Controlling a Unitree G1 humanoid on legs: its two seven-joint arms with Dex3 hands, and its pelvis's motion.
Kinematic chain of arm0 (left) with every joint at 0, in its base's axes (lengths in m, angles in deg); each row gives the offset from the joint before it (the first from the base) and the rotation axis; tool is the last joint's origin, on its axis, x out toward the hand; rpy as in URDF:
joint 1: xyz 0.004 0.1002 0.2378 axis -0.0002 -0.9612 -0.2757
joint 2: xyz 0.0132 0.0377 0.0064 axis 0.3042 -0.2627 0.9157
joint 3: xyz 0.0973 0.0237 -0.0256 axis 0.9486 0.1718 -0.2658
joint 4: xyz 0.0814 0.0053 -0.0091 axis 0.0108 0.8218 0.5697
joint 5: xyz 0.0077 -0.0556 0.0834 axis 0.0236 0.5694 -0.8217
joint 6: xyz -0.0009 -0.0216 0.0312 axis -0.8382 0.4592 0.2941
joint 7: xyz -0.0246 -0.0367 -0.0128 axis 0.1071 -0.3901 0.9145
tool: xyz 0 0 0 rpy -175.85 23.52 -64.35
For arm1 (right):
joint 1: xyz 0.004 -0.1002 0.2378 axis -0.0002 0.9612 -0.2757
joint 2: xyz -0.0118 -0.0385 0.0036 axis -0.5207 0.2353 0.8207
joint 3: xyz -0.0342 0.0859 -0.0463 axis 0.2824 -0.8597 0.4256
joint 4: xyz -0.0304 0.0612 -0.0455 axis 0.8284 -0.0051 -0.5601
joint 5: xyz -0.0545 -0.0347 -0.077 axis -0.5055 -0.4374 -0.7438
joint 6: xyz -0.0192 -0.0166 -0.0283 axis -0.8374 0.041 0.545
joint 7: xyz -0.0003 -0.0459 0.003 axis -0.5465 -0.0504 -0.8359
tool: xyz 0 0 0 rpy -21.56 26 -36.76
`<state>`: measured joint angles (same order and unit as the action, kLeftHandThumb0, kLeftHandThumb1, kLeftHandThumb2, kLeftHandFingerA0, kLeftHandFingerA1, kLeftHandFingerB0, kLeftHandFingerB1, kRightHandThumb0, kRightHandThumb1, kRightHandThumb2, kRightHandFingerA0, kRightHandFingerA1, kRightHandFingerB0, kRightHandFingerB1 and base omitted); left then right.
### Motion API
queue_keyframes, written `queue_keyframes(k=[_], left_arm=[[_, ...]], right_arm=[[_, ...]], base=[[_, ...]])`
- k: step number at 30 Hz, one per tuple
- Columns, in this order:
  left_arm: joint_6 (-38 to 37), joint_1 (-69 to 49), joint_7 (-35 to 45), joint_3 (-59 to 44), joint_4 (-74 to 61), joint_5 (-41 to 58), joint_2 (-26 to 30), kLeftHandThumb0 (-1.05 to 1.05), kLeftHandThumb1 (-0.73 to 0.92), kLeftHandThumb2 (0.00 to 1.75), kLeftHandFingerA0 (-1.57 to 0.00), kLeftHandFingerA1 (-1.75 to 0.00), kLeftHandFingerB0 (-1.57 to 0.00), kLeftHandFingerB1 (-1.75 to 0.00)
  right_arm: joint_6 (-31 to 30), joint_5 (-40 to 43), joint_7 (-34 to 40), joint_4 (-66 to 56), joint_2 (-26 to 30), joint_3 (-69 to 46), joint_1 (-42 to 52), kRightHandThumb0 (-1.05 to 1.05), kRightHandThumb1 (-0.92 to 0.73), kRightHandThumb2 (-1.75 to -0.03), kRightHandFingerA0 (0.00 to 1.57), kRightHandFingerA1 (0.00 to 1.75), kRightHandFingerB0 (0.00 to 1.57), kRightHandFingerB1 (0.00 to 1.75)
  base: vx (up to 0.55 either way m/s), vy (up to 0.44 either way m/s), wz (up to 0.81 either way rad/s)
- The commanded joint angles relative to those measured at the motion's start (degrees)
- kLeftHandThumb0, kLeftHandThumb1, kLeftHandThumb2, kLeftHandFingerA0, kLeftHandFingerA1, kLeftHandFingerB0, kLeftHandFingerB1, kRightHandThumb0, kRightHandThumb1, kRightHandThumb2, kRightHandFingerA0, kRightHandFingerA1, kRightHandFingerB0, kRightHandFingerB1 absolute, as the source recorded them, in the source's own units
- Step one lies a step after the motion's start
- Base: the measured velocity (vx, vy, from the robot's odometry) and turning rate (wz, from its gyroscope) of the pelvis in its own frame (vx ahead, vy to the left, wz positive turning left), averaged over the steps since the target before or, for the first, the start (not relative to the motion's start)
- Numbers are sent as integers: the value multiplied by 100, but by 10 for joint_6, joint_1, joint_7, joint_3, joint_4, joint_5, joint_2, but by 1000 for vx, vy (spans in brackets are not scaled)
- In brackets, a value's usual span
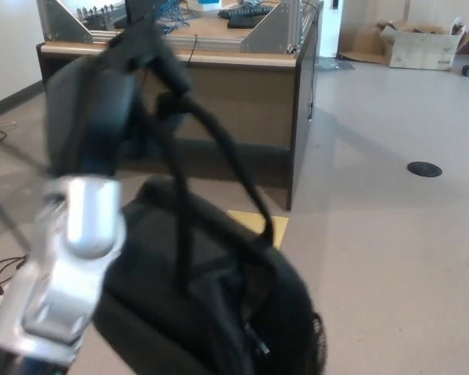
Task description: A person hands over a black lunchbag to the robot and the robot uses its left hand to grab the strips of the lunchbag, the gives it back to the person.
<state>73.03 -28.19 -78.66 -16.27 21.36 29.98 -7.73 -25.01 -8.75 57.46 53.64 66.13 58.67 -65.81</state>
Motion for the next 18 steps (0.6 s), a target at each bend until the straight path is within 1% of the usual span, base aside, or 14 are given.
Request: queue_keyframes(k=[1,2,3,4,6,7,8,9,11,13,14,18], left_arm=[[-216,-184,-182,-120,-137,-46,21,-20,67,57,-89,-175,-61,-175],[-242,-226,-183,-135,-148,-40,17,-19,67,57,-88,-175,-61,-175],[-251,-237,-182,-139,-150,-37,16,-19,67,57,-88,-175,-61,-175],[-273,-285,-195,-154,-155,-46,16,-20,67,57,-90,-175,-62,-175],[-298,-320,-194,-163,-160,-41,12,-19,67,57,-91,-175,-64,-175],[-314,-350,-202,-166,-159,-45,7,-21,66,57,-90,-175,-68,-172],[-330,-372,-210,-166,-158,-52,5,-22,64,57,-92,-175,-70,-172],[-353,-406,-221,-166,-156,-62,2,-22,64,57,-92,-175,-70,-172],[-369,-441,-250,-166,-152,-90,0,-22,64,59,-97,-175,-68,-175],[-380,-465,-270,-166,-152,-112,2,-22,65,58,-96,-175,-68,-174],[-388,-481,-282,-163,-148,-125,4,-22,67,58,-93,-174,-69,-169],[-413,-539,-327,-139,-107,-162,11,-18,65,58,-87,-175,-68,-171]], right_arm=[[-3,13,-27,6,29,-5,0,-78,-74,-67,50,45,39,39],[0,13,-26,8,30,-5,2,-77,-74,-67,50,45,40,39],[1,13,-26,8,29,-5,4,-77,-74,-67,50,45,40,39],[-1,17,-28,8,28,-8,3,-78,-73,-67,51,46,40,40],[2,20,-30,7,25,-9,11,-78,-72,-67,51,46,41,40],[0,21,-31,6,24,-10,11,-78,-72,-68,51,47,40,40],[1,20,-31,6,24,-9,14,-77,-72,-68,52,47,40,40],[2,18,-30,6,24,-8,18,-77,-72,-68,52,47,40,40],[6,12,-20,11,23,-6,14,-77,-72,-67,53,47,42,41],[8,8,-16,13,22,-4,14,-77,-72,-67,53,48,42,41],[10,10,-17,14,21,-5,12,-77,-73,-67,52,47,42,41],[6,20,-26,16,20,-10,6,-74,-73,-65,52,46,42,41]], base=[[0,0,0],[0,0,0],[0,0,0],[0,0,0],[0,0,0],[0,0,0],[0,0,0],[0,0,0],[0,0,0],[0,0,0],[0,0,0],[0,0,0]])
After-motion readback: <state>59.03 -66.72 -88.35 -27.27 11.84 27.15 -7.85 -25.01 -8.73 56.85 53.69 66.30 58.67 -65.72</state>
